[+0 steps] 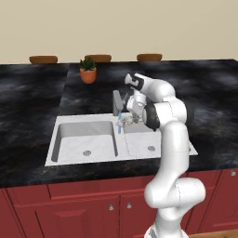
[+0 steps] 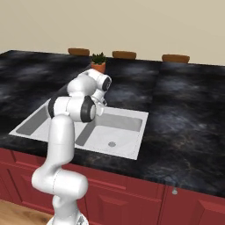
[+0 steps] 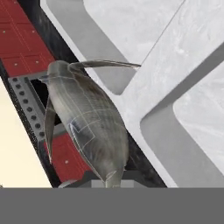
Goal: Take the fish out of the fridge, briefly rinse it in the sink, and place it on the tray next to the sink.
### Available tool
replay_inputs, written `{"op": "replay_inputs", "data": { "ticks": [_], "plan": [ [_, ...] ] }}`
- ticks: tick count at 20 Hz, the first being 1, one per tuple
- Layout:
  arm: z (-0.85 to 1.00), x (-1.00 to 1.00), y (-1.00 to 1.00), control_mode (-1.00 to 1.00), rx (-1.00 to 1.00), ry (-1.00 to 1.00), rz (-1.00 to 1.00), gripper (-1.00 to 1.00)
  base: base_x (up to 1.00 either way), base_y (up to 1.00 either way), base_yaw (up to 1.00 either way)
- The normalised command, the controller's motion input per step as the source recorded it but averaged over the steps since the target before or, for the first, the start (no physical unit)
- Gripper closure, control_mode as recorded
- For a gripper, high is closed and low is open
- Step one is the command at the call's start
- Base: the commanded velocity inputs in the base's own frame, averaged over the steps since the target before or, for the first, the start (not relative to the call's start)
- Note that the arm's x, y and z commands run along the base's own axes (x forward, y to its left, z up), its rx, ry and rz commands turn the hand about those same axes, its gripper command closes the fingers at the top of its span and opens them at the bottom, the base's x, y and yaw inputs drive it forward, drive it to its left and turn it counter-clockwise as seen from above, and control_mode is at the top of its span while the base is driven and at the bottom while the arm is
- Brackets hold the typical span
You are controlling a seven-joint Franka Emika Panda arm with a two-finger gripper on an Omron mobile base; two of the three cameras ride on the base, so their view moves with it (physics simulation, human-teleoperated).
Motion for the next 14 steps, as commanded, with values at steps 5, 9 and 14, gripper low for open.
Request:
{"op": "replay_inputs", "data": {
  "ticks": [5, 9, 14],
  "plan": [
    [0.00, 0.28, 0.00, -1.00, 0.00, -0.07, -0.18, 1.00, 0.00, 0.00, 0.00],
    [-0.01, 0.35, 0.00, -1.00, 0.00, -0.05, -0.18, 1.00, 0.00, 0.00, 0.00],
    [-0.16, 0.34, 0.00, -1.00, -0.01, -0.02, -0.14, 1.00, 0.00, 0.00, 0.00]
  ]
}}
